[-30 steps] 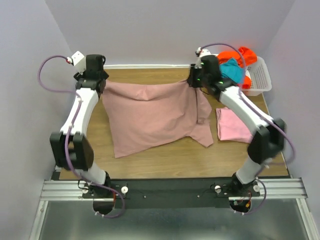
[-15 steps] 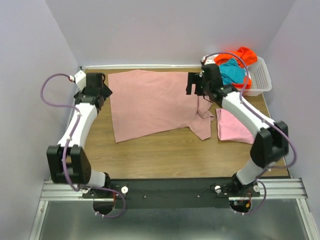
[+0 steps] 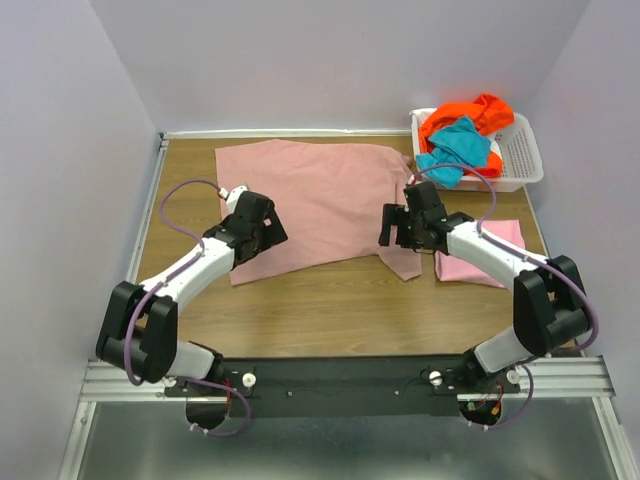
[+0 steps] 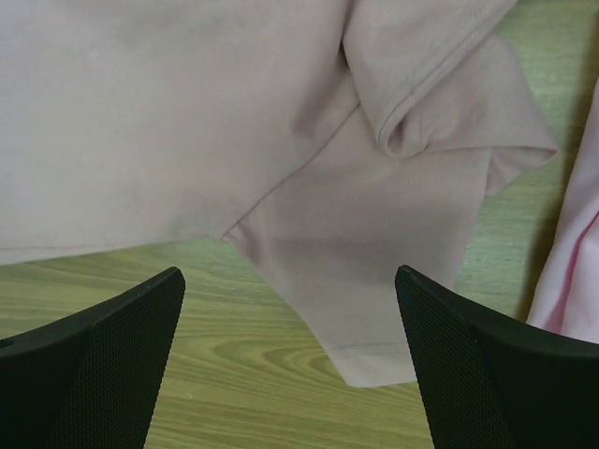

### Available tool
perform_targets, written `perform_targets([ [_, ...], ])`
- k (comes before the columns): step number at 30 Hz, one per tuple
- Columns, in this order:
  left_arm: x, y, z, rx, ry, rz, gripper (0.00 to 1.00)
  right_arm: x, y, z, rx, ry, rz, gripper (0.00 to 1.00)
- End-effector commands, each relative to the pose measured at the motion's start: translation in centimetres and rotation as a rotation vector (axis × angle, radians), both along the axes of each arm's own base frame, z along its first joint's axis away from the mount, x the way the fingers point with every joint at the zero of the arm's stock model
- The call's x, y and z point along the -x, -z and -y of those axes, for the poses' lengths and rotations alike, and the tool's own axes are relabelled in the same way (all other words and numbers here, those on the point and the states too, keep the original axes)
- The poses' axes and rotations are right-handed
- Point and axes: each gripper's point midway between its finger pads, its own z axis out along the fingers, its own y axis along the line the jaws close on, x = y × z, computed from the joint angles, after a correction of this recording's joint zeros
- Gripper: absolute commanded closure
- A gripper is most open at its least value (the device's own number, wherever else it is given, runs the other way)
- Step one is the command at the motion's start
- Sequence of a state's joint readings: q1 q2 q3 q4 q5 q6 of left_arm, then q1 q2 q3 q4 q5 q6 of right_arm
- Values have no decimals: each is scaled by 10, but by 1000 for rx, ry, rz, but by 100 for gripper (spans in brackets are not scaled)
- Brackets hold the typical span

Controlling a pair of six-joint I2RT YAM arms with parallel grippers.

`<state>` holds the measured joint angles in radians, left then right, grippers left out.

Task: Fold and stack the t-shirts
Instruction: Flatten the tshirt out

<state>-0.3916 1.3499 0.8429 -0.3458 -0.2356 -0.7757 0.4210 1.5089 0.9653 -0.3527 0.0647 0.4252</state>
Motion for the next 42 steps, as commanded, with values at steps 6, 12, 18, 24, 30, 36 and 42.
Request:
perform_targets([
  [6, 18, 32, -13, -10, -95, -77, 2, 22, 29, 10, -4, 64, -63, 0],
  [12, 60, 36, -42, -16, -301, -159, 2, 33, 25, 31, 14, 180, -20, 0],
  [18, 92, 61, -53, 10, -403, -228, 2, 36, 13, 40, -2, 232, 26, 0],
  [24, 84, 68, -67, 27, -462, -199, 12, 40, 8, 38, -20, 208, 38, 0],
  [30, 74, 83, -82, 27, -504, -209, 31, 45, 6, 39, -26, 202, 49, 0],
  [36, 68, 86, -81, 16, -488, -221, 57, 48, 9, 41, -17, 202, 46, 0],
  [42, 64, 88, -71, 31, -419, -235, 100, 51, 16, 50, 12, 240, 40, 0],
])
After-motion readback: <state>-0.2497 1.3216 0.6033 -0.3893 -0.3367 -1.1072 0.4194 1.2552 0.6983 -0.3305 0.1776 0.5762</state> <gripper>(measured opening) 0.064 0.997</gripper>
